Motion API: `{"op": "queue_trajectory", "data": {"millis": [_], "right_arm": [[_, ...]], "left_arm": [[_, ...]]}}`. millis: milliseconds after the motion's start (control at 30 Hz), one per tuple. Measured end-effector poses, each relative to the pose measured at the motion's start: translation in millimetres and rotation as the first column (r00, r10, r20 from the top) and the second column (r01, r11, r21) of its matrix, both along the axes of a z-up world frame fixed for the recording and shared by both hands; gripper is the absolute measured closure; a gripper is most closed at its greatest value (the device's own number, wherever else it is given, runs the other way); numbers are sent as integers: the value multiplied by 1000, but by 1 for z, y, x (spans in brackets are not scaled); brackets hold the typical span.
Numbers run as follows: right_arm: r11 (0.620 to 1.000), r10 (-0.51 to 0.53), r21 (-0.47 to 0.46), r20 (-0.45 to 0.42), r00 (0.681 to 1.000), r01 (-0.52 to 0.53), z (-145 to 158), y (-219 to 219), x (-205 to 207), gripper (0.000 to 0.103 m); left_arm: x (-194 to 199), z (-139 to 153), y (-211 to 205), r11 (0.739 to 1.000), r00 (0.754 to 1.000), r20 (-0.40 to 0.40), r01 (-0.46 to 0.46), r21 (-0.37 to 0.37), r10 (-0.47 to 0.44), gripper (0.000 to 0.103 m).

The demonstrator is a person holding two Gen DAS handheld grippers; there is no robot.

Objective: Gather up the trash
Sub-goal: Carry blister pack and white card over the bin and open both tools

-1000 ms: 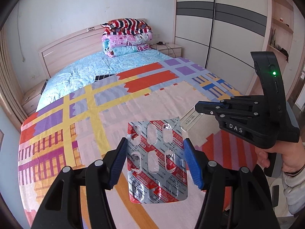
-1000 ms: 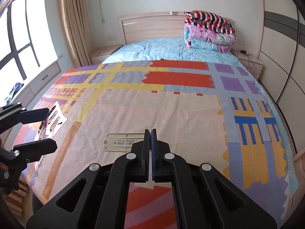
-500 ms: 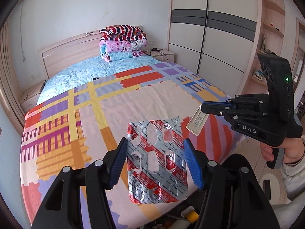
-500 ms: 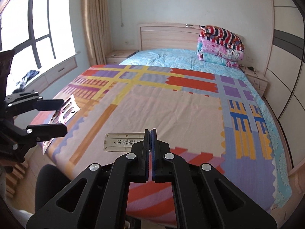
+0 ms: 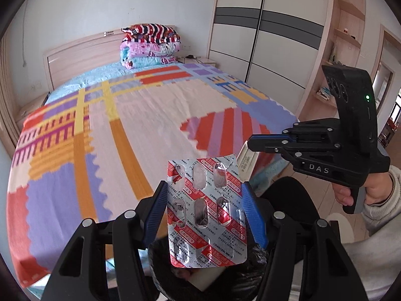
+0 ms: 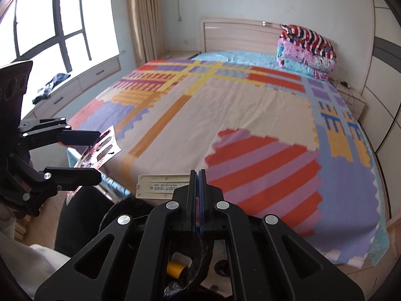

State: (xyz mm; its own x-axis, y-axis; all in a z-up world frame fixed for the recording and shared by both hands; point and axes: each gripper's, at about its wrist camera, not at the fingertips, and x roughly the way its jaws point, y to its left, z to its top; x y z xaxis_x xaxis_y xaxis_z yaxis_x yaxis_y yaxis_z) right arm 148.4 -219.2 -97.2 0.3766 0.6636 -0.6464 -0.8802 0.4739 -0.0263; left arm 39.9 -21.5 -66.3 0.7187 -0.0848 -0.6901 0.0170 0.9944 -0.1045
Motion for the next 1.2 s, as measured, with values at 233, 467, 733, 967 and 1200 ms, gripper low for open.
{"op": "queue_trajectory", "data": {"millis": [233, 467, 733, 967, 1200], "right_arm": [[998, 0, -70, -95, 995, -7, -48, -1, -9, 101], [989, -3, -148, -129, 992, -17, -84, 3, -18, 101], [975, -5, -220, -158, 987, -31, -115, 14, -16, 101], [958, -2, -281, -199, 980, -55, -144, 23, -15, 101], [938, -3, -338, -225, 974, -75, -167, 33, -15, 101]], "left_arm": [[-9, -63, -9, 1000, 991, -135, -21, -21, 18, 46], [-5, -113, -13, 999, 971, -239, -27, -27, 19, 46], [0, -151, -14, 1000, 945, -328, -16, -8, 12, 46], [3, -183, -17, 1000, 918, -396, -6, -7, 3, 46], [5, -206, -23, 1000, 890, -455, 16, -2, -15, 46]]}}
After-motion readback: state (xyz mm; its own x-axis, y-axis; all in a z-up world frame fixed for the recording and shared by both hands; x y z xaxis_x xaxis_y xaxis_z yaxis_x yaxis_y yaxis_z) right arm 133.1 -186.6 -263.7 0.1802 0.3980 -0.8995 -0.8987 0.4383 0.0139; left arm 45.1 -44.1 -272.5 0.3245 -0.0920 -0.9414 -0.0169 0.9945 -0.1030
